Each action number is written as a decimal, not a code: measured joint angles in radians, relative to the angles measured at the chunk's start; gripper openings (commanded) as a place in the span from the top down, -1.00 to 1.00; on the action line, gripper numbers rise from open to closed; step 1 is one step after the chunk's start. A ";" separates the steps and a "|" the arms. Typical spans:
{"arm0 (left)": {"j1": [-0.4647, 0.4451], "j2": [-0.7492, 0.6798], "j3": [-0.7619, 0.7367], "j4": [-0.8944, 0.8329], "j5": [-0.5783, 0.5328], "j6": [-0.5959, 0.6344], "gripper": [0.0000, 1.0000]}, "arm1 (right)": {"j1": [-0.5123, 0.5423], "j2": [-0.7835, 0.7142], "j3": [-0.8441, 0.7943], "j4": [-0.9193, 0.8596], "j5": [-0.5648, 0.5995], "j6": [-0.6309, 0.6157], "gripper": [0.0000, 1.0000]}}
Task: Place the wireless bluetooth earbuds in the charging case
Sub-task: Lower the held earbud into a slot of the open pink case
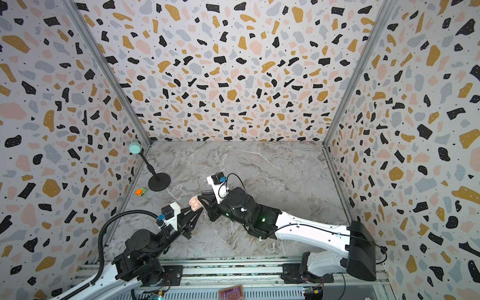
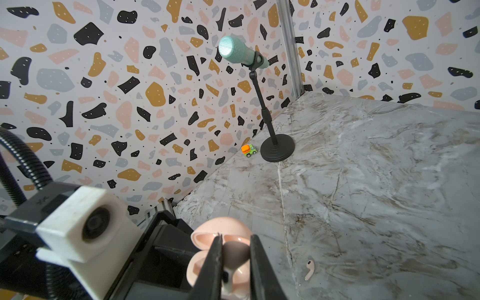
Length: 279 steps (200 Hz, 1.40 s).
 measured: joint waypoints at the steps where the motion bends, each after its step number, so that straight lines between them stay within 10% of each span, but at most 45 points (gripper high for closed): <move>1: 0.000 0.000 0.000 0.000 0.000 0.000 1.00 | 0.000 0.000 0.000 0.000 0.000 0.000 0.63; 279: 0.006 -0.006 0.000 -0.003 0.000 -0.008 1.00 | 0.028 0.026 -0.017 0.027 0.029 -0.013 0.52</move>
